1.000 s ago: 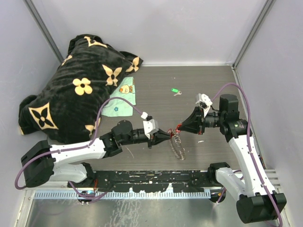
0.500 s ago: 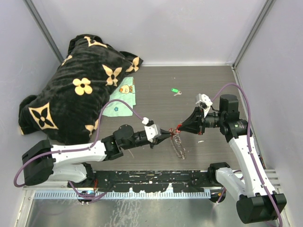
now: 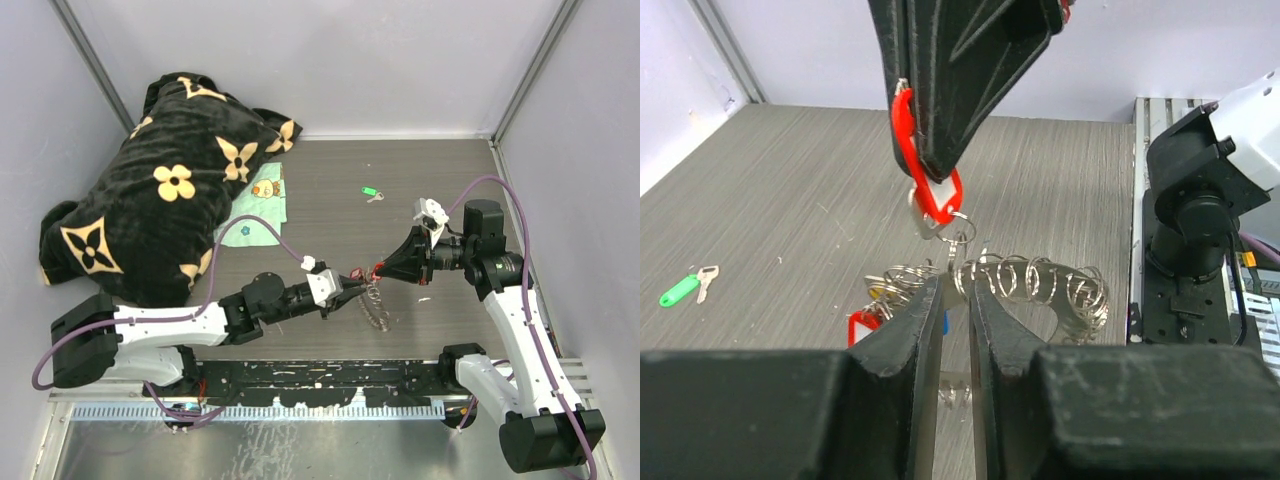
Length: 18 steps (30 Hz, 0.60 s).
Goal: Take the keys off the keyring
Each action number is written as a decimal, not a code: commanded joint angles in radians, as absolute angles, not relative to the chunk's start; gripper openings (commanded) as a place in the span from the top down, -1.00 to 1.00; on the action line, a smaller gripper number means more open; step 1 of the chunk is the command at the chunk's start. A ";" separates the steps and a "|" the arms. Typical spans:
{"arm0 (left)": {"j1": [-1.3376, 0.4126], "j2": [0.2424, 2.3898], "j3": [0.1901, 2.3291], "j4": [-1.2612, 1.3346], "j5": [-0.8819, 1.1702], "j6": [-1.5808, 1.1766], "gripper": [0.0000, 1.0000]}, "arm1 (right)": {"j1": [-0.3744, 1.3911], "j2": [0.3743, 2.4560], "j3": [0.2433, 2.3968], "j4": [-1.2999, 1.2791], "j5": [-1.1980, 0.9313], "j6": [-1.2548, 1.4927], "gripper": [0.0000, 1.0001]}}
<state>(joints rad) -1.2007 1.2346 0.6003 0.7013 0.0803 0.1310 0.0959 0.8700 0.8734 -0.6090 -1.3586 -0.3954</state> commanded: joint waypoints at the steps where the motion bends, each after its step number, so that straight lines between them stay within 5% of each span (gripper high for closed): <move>1: -1.227 1.257 0.604 0.810 0.026 0.157 0.64 | 0.092 0.850 0.926 -0.587 -1.402 -0.408 0.99; 18: -1.243 1.213 0.538 0.871 -0.074 0.170 0.51 | 0.092 0.851 0.928 -0.589 -1.407 -0.408 0.99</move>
<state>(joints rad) -1.2377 1.2404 0.5442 0.7727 -0.0254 0.1513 0.0959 0.8700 0.8734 -0.6147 -1.3594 -0.3958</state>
